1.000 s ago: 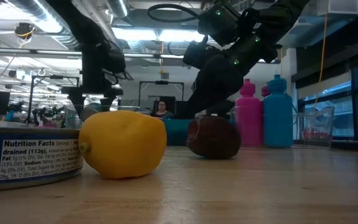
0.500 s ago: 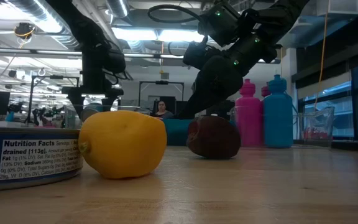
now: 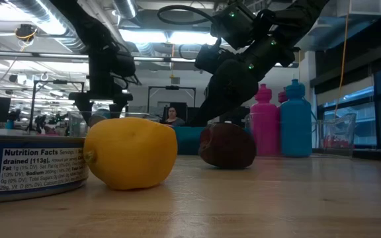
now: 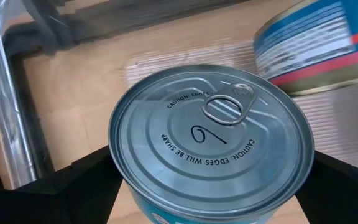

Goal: Pick & Place Food Item
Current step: Put the top yellow blue tuna can into the left transparent bin

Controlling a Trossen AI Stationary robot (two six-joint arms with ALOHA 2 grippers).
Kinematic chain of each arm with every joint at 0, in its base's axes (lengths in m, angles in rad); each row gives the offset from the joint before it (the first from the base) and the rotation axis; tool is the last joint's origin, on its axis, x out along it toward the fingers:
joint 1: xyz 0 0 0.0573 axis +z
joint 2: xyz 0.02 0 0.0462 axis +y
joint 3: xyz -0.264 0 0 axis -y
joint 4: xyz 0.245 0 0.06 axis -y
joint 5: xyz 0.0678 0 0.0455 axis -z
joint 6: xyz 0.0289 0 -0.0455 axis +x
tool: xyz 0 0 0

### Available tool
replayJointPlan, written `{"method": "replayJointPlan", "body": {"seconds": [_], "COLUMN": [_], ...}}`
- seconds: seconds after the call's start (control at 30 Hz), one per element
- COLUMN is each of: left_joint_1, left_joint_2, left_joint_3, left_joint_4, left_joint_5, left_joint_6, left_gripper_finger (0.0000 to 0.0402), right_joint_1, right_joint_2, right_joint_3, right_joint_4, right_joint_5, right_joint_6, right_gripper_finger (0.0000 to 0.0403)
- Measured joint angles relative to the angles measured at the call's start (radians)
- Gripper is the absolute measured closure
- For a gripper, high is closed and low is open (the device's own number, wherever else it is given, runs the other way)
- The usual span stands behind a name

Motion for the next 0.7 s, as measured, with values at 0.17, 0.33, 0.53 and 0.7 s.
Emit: {"method": "replayJointPlan", "body": {"seconds": [0.17,0.33,0.53,0.7], "left_joint_1": [0.000,0.000,0.000,0.001], "left_joint_2": [0.000,0.000,0.000,-0.001], "left_joint_3": [0.000,0.000,0.000,0.000], "left_joint_4": [-0.001,-0.002,-0.001,-0.002], "left_joint_5": [0.000,-0.001,-0.014,-0.021], "left_joint_6": [0.017,0.055,0.044,0.017], "left_gripper_finger": [0.0003,0.0002,0.0002,0.0002], "right_joint_1": [0.000,0.000,0.000,0.000], "right_joint_2": [0.000,0.000,0.000,0.000], "right_joint_3": [0.000,0.000,0.000,0.000], "right_joint_4": [0.000,0.000,0.000,0.000], "right_joint_5": [0.000,0.000,0.000,0.000], "right_joint_6": [0.000,0.000,0.002,0.005], "right_gripper_finger": [0.0375,0.0375,0.0375,0.0375]}}
